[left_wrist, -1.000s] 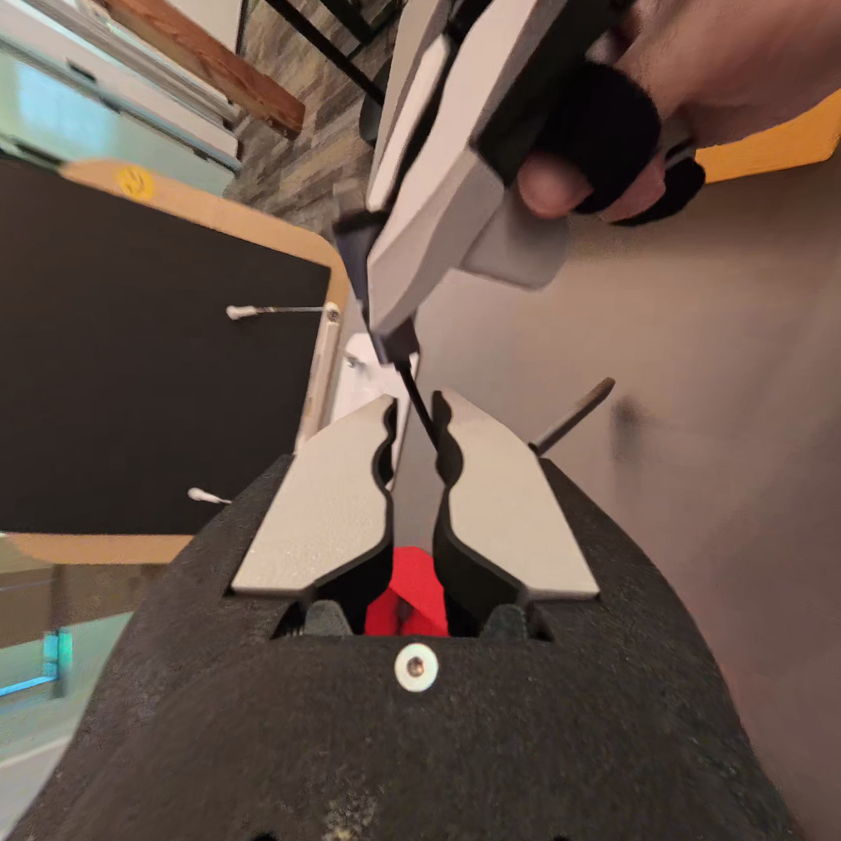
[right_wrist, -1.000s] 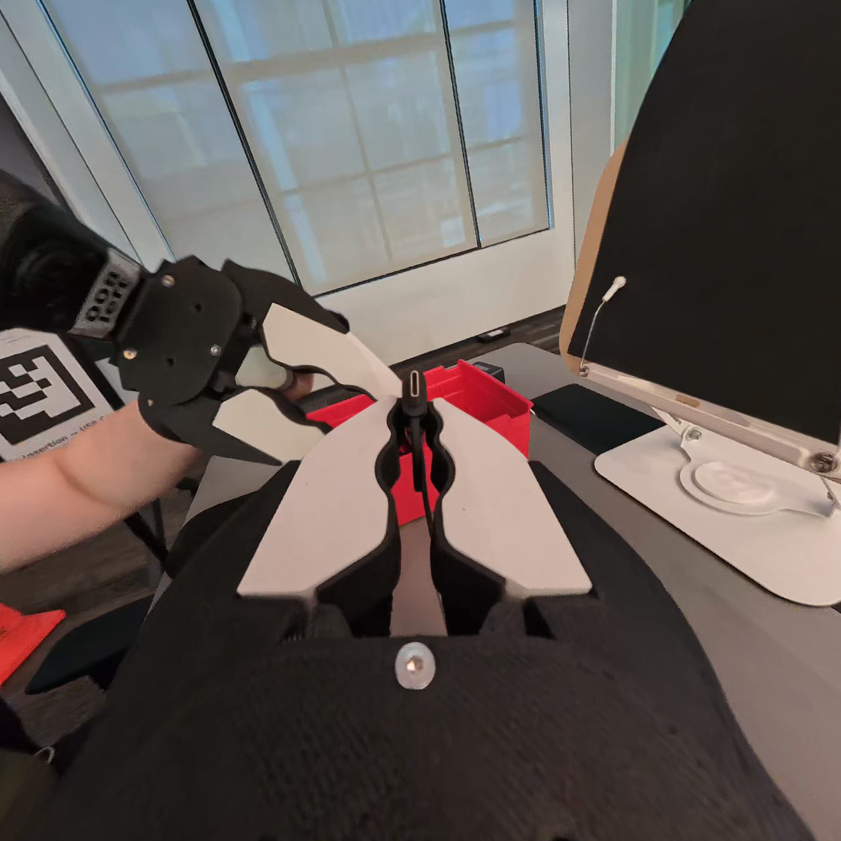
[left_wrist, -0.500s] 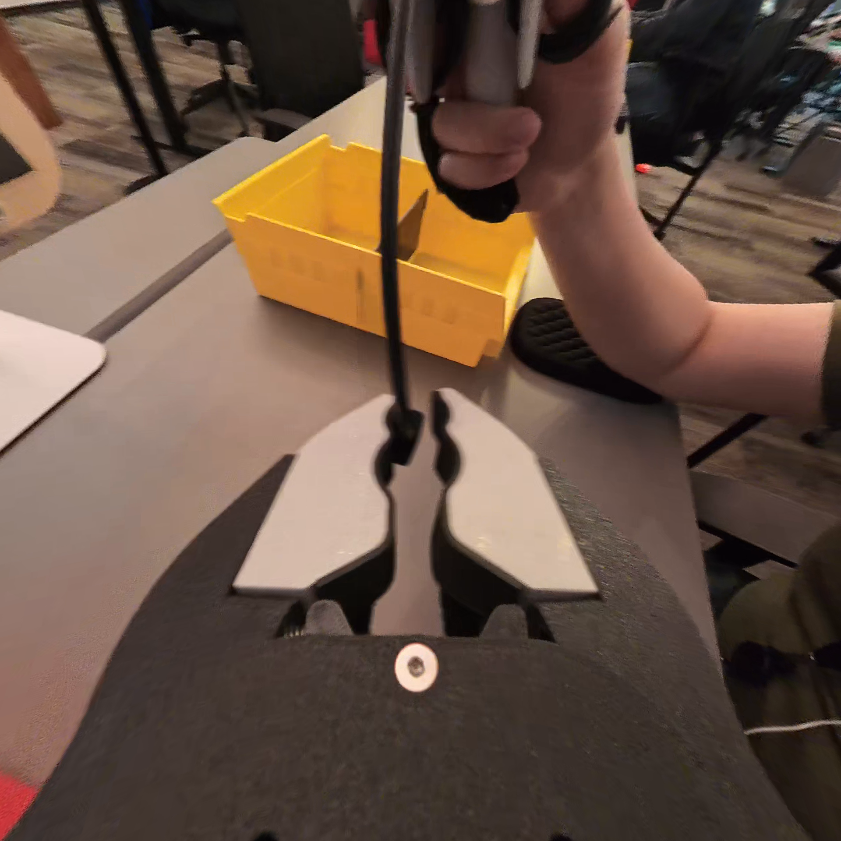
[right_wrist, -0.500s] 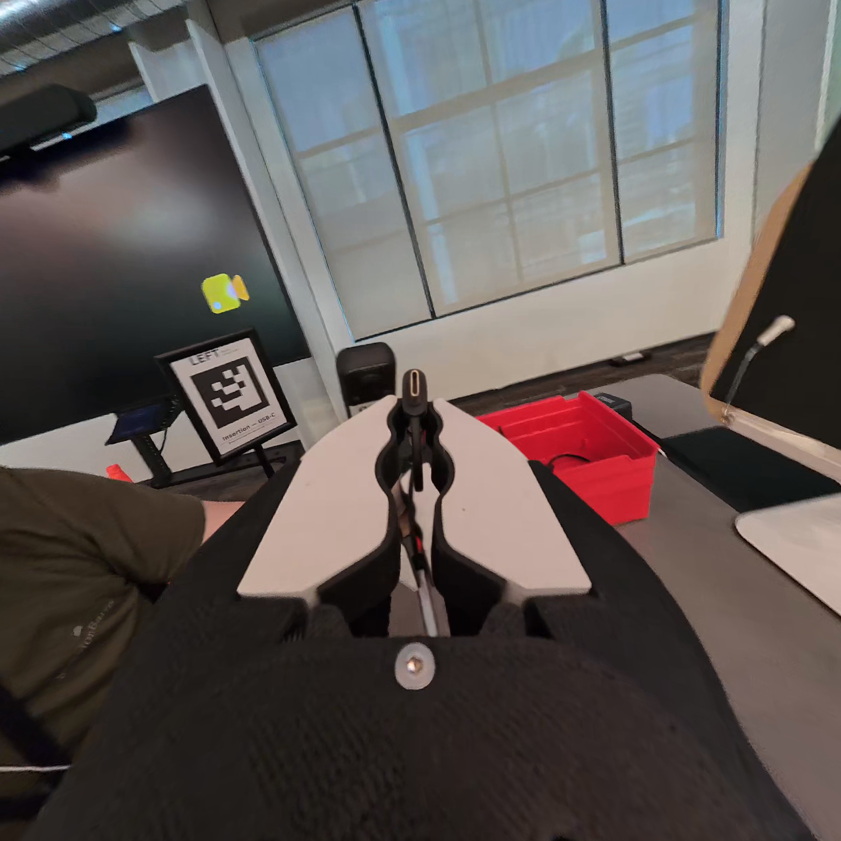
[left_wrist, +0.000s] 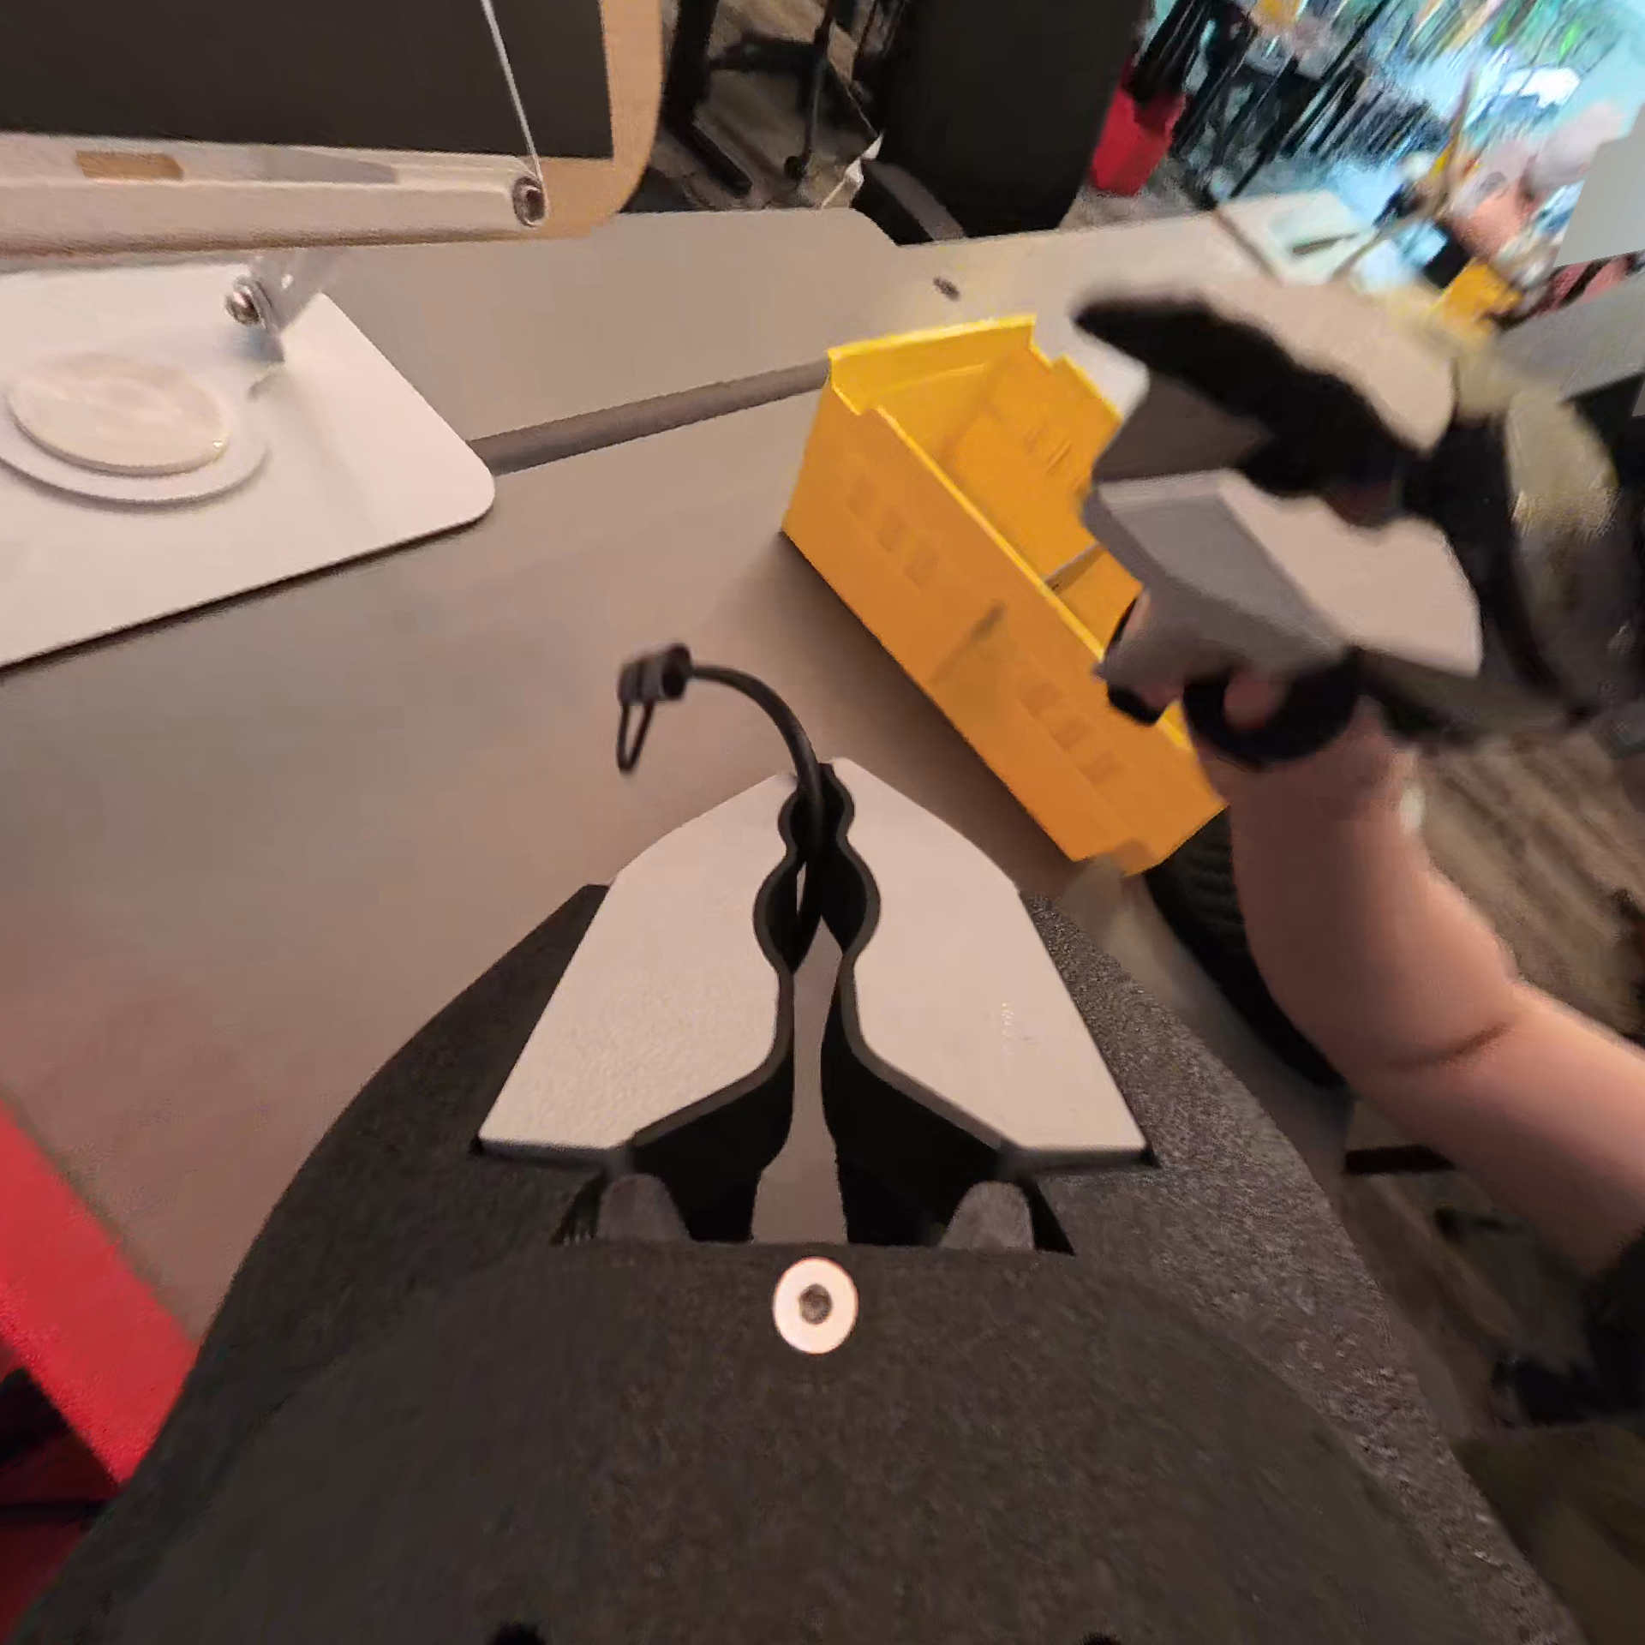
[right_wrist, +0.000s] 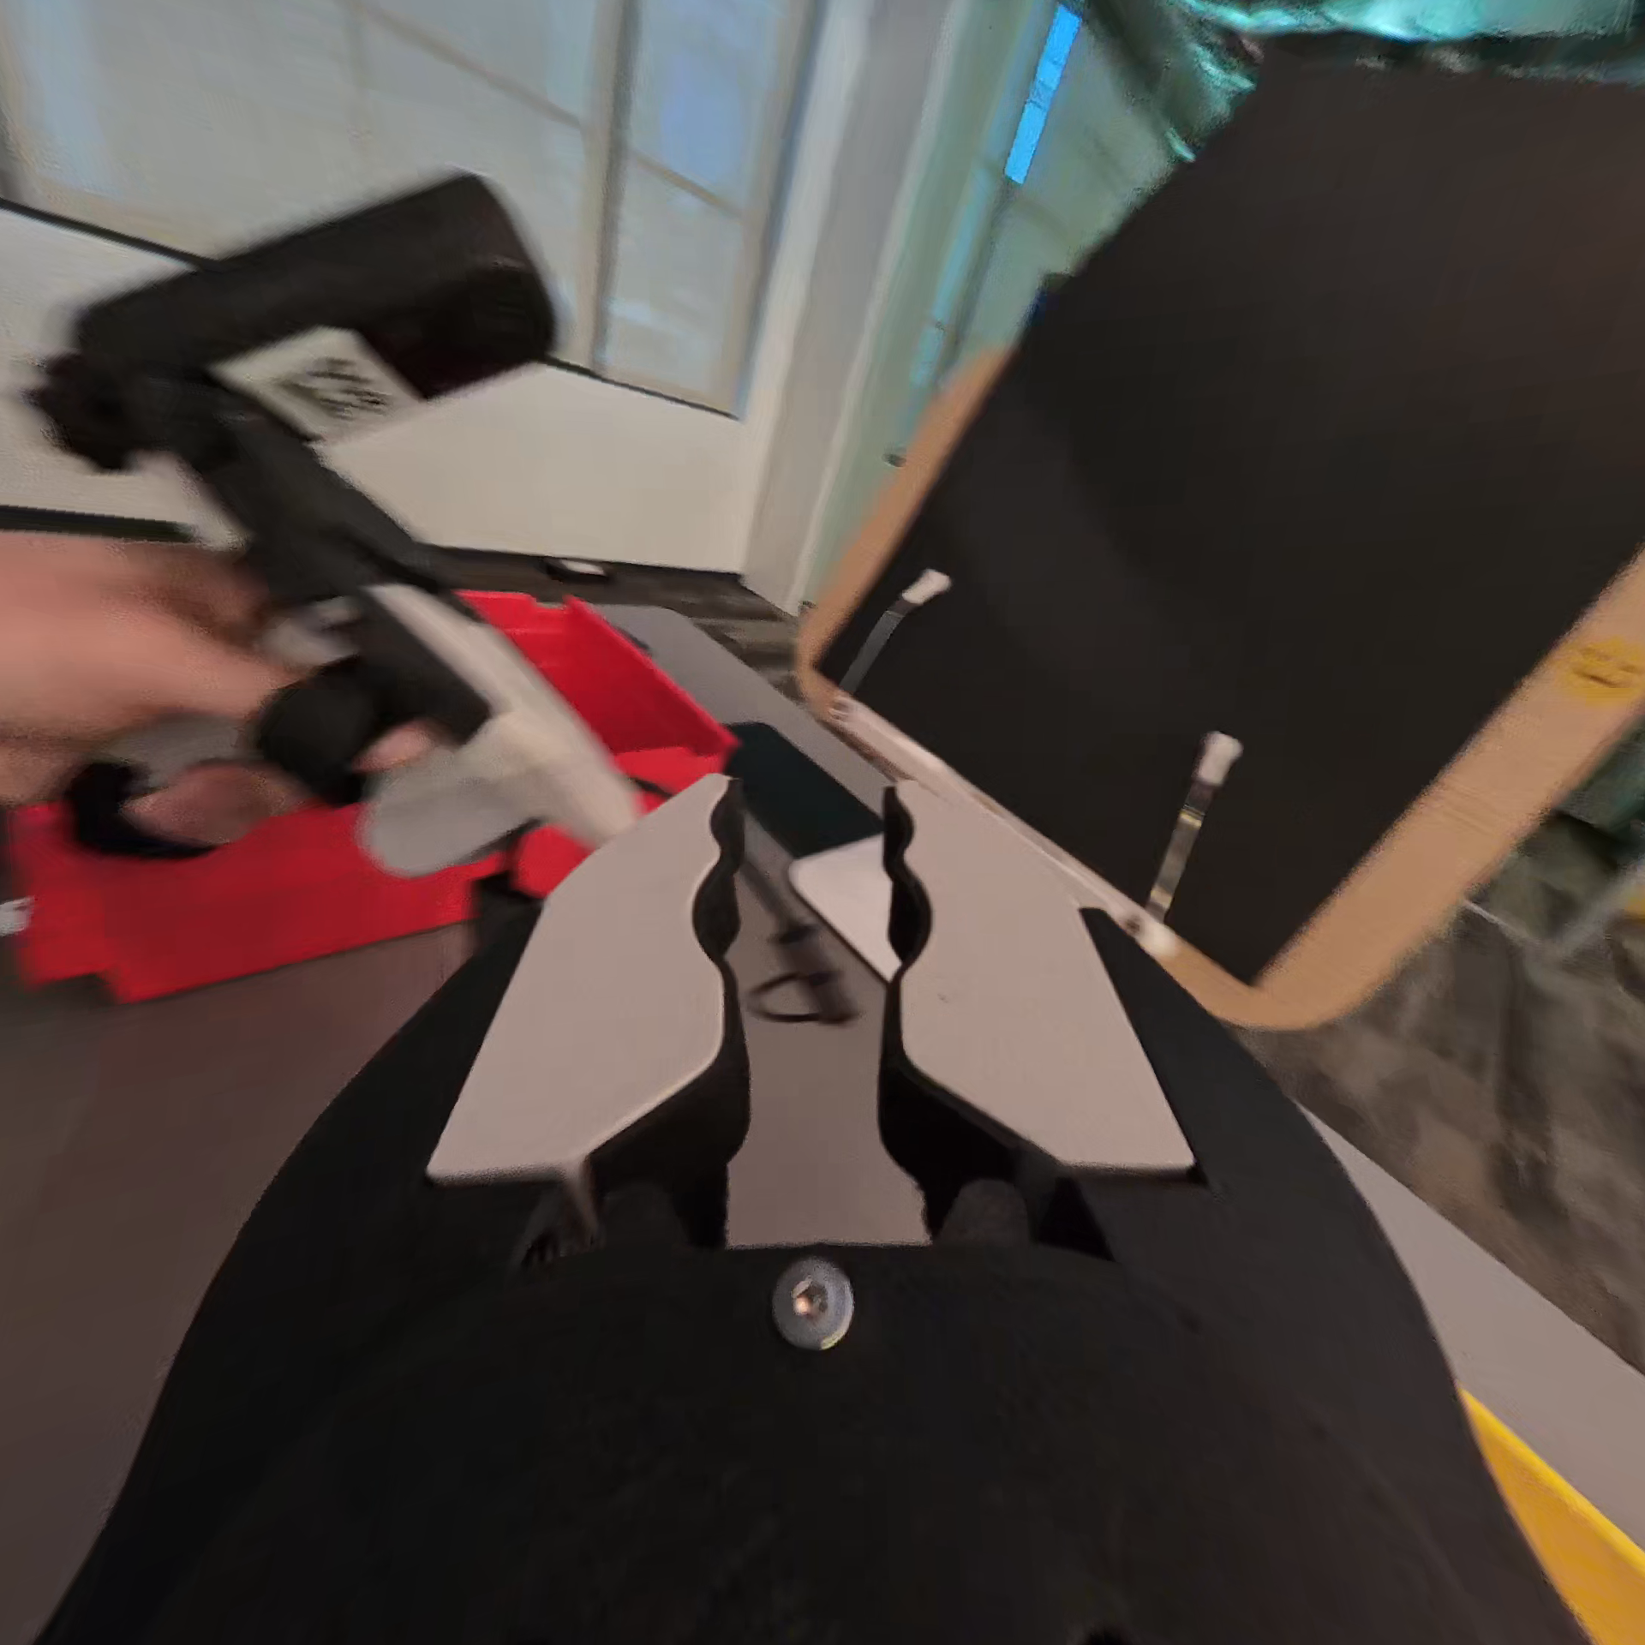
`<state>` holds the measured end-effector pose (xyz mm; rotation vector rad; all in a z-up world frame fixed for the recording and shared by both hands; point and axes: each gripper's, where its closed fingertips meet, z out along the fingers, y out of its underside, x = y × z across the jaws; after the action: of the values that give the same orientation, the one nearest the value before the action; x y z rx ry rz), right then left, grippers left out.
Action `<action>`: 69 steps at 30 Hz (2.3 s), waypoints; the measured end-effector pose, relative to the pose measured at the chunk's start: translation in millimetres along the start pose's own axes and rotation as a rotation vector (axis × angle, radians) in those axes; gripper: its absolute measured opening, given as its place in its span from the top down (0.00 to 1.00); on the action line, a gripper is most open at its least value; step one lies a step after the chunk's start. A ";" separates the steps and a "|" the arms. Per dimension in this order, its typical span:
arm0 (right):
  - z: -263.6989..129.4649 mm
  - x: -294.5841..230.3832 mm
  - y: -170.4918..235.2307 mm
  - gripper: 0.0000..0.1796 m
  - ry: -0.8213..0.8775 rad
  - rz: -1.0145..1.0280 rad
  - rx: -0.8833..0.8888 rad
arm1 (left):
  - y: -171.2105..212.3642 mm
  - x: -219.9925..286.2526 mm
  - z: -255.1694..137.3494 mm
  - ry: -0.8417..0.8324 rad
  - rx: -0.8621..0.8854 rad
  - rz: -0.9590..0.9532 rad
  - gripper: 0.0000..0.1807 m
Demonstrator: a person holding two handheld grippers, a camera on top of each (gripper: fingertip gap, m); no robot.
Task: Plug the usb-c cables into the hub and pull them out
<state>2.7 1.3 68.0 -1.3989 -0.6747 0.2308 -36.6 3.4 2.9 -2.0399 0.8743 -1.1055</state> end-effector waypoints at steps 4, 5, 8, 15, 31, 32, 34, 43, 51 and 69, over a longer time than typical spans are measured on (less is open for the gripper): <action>20.4 -52.3 23.3 0.74 -0.199 0.135 -0.062 | -27.7 -1.9 -12.6 0.105 0.093 -0.177 1.00; 26.6 -60.8 34.5 0.70 -0.214 0.181 -0.097 | -32.9 -1.7 -15.0 0.113 0.106 -0.192 1.00; 39.3 -75.0 57.1 0.64 -0.178 0.258 -0.125 | -42.6 4.3 -17.8 0.111 0.122 -0.197 1.00; 45.0 -67.4 75.7 0.65 0.032 0.162 -0.102 | -62.7 30.1 -20.9 0.141 0.218 -0.172 1.00; -6.5 -77.6 146.9 0.86 -0.484 0.074 -0.828 | 46.3 -3.7 -59.2 0.061 -0.291 -0.129 0.93; -10.8 -76.5 154.9 0.86 -0.492 0.069 -0.871 | 56.4 1.1 -65.9 0.080 -0.316 -0.121 0.93; -16.3 -68.8 169.3 0.86 -0.469 0.025 -0.944 | 70.0 11.1 -82.2 0.126 -0.333 -0.103 0.93; -38.6 -97.8 204.8 0.86 -0.643 -0.070 -1.144 | 93.1 -80.7 -198.2 -0.447 -0.403 0.402 0.93; -33.8 -101.2 203.4 0.86 -0.641 -0.184 -1.107 | 128.4 -151.9 -225.6 -0.567 -0.686 0.497 0.87; -18.5 -64.5 119.2 0.82 -0.488 -0.158 -0.800 | 145.2 -180.9 -229.4 -0.655 -0.881 0.335 0.98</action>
<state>-10.1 -26.2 -65.4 -2.0599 -1.3753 0.1831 -348.7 13.1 -91.5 -2.5337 1.3987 0.2270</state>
